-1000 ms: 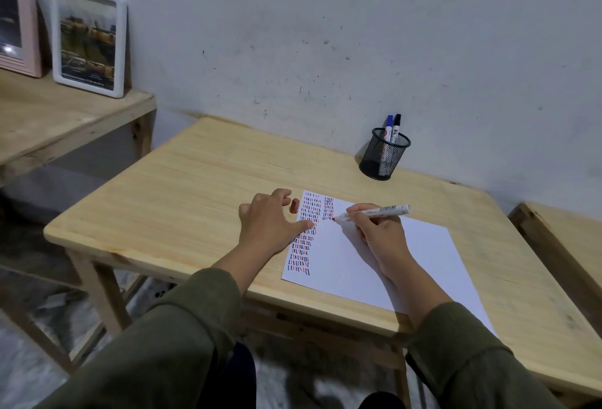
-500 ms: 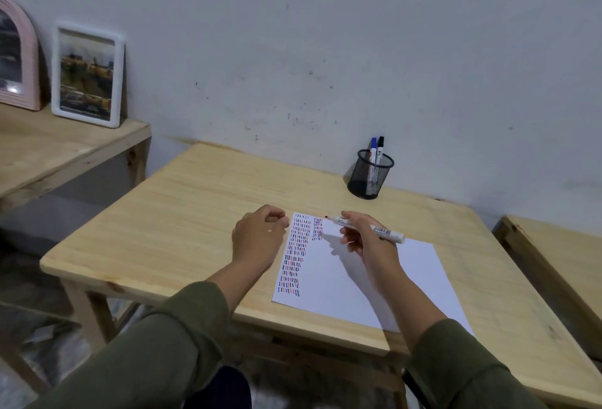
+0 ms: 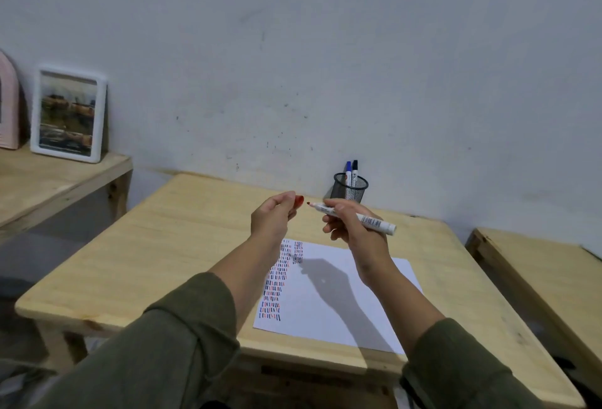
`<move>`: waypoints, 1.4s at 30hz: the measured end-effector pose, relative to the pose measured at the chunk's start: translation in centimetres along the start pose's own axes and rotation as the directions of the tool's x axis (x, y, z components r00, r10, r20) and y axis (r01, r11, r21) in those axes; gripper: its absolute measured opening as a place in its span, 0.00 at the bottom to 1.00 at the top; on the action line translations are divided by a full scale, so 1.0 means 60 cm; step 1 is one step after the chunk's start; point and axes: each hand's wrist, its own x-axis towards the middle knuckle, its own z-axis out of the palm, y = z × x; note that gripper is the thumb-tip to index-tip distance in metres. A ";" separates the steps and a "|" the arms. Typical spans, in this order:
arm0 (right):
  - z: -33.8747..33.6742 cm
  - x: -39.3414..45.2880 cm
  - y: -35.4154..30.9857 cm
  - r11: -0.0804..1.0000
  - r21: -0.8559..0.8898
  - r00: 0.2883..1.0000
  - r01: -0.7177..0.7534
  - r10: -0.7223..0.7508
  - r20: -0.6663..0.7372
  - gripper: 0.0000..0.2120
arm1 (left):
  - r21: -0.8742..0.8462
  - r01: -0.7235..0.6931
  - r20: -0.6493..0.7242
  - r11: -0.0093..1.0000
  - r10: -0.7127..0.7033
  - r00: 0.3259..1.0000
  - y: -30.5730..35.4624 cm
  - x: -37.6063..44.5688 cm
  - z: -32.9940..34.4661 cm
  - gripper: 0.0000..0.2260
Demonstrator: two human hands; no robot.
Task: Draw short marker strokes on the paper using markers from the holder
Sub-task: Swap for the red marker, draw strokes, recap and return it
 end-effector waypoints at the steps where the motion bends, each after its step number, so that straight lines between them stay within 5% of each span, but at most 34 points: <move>1: -0.002 0.000 -0.003 1.000 -0.002 1.000 0.004 -0.004 -0.001 0.11 | 0.008 0.001 0.012 1.000 -0.001 1.000 0.002 -0.004 0.003 0.10; 13: -0.016 -0.003 -0.021 0.997 -0.066 0.999 0.041 -0.039 0.033 0.10 | 0.118 0.020 0.138 0.993 -0.036 0.990 0.020 -0.034 0.025 0.02; 17: -0.020 -0.004 -0.028 0.992 -0.098 0.996 0.075 -0.070 0.061 0.11 | 0.185 0.063 0.139 0.981 -0.089 0.986 0.029 -0.033 0.027 0.07; 24: -0.009 0.000 -0.029 0.992 0.123 1.000 -0.016 0.015 0.006 0.11 | -0.100 0.159 0.163 0.982 -0.141 0.976 0.029 -0.036 0.049 0.05; 30: -0.027 0.002 -0.021 0.975 0.193 0.993 -0.106 0.093 0.076 0.08 | -0.094 0.075 0.152 0.993 -0.061 0.986 0.012 -0.019 0.054 0.04; 38: -0.091 0.056 -0.036 0.923 0.236 0.893 -0.304 0.190 0.407 0.40 | 0.107 -0.008 0.146 0.994 -0.008 0.989 0.034 0.053 0.097 0.04; 42: -0.109 0.104 -0.041 0.957 0.126 0.936 -0.260 0.218 0.277 0.22 | 0.196 -0.054 0.222 0.979 0.010 0.975 0.047 0.094 0.143 0.03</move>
